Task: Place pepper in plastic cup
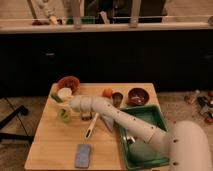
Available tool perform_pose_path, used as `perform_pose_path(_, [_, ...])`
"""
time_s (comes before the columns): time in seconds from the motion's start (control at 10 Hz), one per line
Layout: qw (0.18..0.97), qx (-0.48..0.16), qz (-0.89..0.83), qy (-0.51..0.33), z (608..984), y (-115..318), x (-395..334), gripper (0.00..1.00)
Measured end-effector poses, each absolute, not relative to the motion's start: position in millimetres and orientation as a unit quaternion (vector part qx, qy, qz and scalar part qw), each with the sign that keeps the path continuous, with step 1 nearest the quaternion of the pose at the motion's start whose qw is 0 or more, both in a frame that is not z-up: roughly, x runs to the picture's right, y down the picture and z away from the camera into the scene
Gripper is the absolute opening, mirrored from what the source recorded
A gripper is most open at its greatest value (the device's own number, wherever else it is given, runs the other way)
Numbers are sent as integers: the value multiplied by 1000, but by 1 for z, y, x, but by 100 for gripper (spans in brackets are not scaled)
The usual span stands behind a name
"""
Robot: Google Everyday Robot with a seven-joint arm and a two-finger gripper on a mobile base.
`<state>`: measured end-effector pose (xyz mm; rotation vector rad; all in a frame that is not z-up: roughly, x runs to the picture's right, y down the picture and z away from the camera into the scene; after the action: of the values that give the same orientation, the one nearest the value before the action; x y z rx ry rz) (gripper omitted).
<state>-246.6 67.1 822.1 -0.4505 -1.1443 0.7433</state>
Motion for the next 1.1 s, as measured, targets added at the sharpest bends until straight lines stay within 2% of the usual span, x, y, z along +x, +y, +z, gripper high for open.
perform_pose_path(0.1, [753, -207, 340, -525, 822, 67, -246, 74])
perform_pose_path(0.2, [752, -207, 340, -525, 821, 67, -246, 79])
perform_pose_path(1.1, [755, -205, 332, -527, 816, 67, -245, 80])
